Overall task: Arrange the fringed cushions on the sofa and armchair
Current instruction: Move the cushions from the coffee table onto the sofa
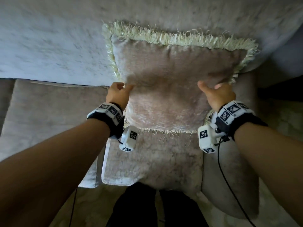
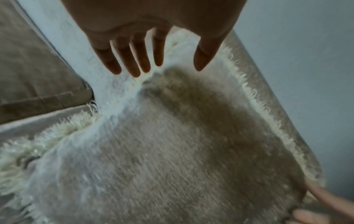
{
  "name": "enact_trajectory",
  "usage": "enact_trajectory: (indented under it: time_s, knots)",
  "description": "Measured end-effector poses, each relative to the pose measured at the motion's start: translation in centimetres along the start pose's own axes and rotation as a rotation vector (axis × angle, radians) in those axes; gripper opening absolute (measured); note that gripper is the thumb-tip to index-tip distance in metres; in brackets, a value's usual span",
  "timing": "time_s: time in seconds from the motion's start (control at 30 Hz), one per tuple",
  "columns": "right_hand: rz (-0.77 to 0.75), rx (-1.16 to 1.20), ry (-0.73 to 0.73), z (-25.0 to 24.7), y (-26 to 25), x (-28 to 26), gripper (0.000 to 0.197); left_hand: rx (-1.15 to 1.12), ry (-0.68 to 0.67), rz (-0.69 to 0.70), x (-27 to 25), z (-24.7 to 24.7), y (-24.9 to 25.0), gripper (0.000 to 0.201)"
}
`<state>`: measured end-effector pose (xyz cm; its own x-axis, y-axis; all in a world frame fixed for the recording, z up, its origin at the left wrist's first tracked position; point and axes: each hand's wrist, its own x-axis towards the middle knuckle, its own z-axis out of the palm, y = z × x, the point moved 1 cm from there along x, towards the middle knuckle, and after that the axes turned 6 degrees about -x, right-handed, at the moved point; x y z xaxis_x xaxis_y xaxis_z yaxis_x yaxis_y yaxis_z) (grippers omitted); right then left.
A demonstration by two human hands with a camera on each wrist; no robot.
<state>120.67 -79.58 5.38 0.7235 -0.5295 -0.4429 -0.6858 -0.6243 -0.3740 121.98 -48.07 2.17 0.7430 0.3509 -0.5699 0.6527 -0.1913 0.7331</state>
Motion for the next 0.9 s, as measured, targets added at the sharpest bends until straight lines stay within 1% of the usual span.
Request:
enact_trajectory:
  time_s: [0.1, 0.17, 0.27, 0.33, 0.47, 0.53, 0.63, 0.73, 0.9]
  knots:
    - [-0.163, -0.074, -0.089, -1.4, -2.5, -2.6, 0.071, 0.087, -0.046, 0.017, -2.4, -3.2, 1.0, 0.042]
    - [-0.247, -0.105, -0.147, -2.2, -4.8, -4.7, 0.063, 0.111, -0.043, 0.024, -4.5, -5.6, 1.6, 0.037]
    - [-0.395, -0.193, -0.23, -3.4, -8.2, -8.3, 0.063, 0.096, 0.026, 0.05, -7.9, -9.4, 2.5, 0.027]
    - [-0.518, -0.196, -0.275, -3.9, -10.1, -11.0, 0.059, 0.095, 0.081, 0.081, -10.9, -12.2, 2.7, 0.025]
    - [-0.74, -0.241, -0.304, -4.1, -13.4, -16.3, 0.054, 0.106, 0.2, 0.096, -17.8, -18.1, 1.8, 0.014]
    - [-0.828, -0.294, -0.303, -3.6, -15.2, -19.2, 0.058, 0.139, 0.248, 0.095, -21.3, -20.9, 1.0, 0.017]
    - [-0.981, -0.384, -0.305, -2.5, -17.9, -24.2, 0.063, 0.195, 0.329, 0.088, -26.6, -24.9, -0.4, 0.029]
    - [-1.114, -0.44, -0.338, -0.9, -20.3, -30.3, 0.061, 0.22, 0.417, 0.056, -31.7, -28.8, -2.5, 0.034]
    - [-1.319, -0.522, -0.414, 2.3, -22.9, -41.2, 0.059, 0.179, 0.544, -0.023, -38.9, -34.8, -7.6, 0.037]
